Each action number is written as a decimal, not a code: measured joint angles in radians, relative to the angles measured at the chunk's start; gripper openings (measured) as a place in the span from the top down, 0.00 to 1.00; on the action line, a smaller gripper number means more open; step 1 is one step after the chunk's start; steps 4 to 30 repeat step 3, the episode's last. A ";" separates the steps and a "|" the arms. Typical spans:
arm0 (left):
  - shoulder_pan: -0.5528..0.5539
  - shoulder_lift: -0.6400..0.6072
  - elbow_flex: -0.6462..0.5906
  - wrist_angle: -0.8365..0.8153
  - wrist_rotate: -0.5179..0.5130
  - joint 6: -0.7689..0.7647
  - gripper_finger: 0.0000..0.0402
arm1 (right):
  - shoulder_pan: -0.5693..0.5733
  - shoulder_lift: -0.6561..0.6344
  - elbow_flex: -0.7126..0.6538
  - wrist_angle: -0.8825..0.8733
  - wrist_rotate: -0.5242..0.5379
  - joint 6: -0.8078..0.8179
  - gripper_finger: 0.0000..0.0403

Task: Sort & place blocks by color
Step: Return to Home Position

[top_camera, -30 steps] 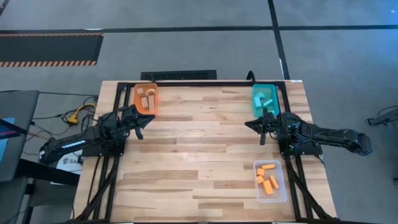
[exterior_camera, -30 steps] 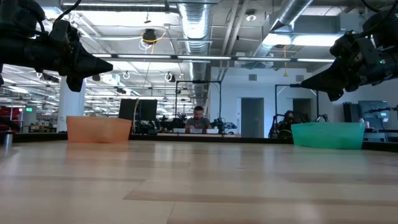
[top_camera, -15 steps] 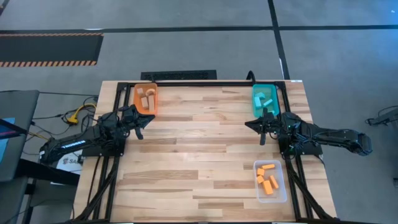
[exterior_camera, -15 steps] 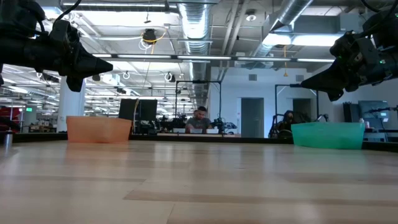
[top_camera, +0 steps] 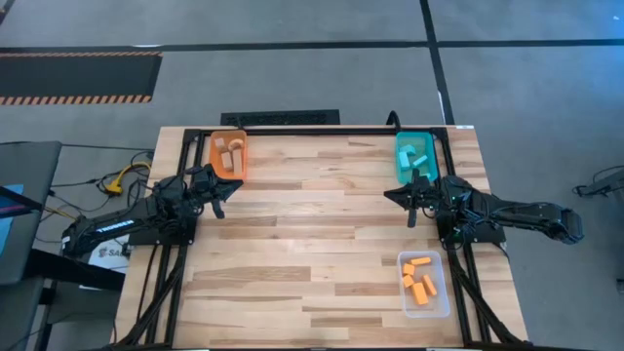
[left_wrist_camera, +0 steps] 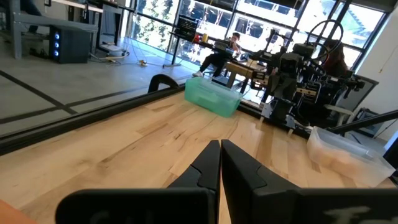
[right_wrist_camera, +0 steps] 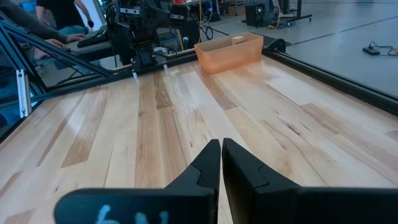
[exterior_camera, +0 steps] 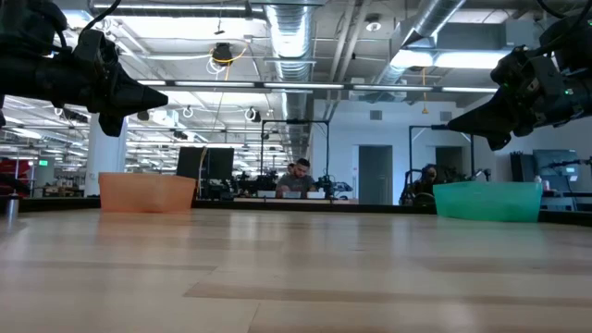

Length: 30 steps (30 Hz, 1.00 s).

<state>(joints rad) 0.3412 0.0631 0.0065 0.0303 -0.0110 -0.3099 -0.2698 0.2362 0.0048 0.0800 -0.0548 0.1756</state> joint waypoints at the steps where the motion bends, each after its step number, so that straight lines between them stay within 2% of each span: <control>1: 0.000 0.000 0.000 0.000 0.000 0.000 1.00 | 0.000 0.000 0.000 0.000 0.000 0.000 0.89; 30: 0.000 0.000 0.000 0.000 0.000 0.000 1.00 | 0.000 0.000 0.000 0.000 0.000 0.000 0.89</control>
